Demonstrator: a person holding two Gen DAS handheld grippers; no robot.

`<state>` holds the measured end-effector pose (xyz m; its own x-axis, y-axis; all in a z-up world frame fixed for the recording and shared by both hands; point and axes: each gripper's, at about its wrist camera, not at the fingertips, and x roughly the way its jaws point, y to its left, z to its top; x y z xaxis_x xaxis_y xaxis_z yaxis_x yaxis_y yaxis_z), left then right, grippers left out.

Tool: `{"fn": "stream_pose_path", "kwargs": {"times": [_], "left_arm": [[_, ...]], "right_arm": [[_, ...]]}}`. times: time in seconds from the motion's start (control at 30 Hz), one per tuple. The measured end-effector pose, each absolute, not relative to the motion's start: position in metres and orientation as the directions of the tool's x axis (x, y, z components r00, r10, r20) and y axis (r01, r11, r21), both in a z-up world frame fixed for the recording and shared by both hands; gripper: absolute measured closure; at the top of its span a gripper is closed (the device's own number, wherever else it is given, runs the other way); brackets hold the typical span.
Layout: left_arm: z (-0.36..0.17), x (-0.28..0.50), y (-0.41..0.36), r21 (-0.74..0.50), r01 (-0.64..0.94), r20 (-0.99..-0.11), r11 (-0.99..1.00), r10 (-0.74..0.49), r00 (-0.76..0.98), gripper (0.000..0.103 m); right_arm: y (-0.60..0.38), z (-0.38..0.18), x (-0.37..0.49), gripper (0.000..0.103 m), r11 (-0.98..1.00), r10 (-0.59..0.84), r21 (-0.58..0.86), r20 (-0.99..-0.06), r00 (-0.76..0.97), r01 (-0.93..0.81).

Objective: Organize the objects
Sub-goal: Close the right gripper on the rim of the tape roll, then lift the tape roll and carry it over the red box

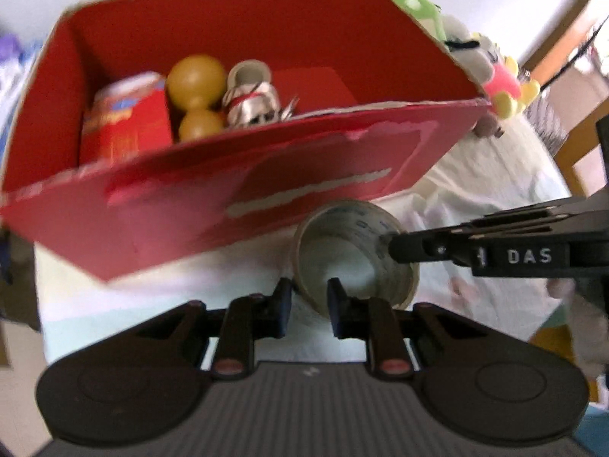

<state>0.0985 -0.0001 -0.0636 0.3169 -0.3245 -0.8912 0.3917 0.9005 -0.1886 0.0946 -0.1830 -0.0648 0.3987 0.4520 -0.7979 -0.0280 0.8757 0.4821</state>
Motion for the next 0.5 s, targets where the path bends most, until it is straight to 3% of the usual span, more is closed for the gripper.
{"fn": "stream_pose_path", "kwargs": {"times": [0.13,0.5], "left_arm": [[-0.065,0.101,-0.006,-0.163,0.411,-0.9,0.897,-0.305,0.311,0.083],[-0.061,0.102,-0.015,-0.186,0.442,-0.906,0.877,-0.328,0.269,0.083]], "right_arm": [[-0.176,-0.068,0.093,0.072,0.909,0.387,0.415,-0.816,0.428,-0.032],[-0.191,-0.068,0.088,0.082,0.898,0.401,0.441,-0.821,0.406,0.006]]}}
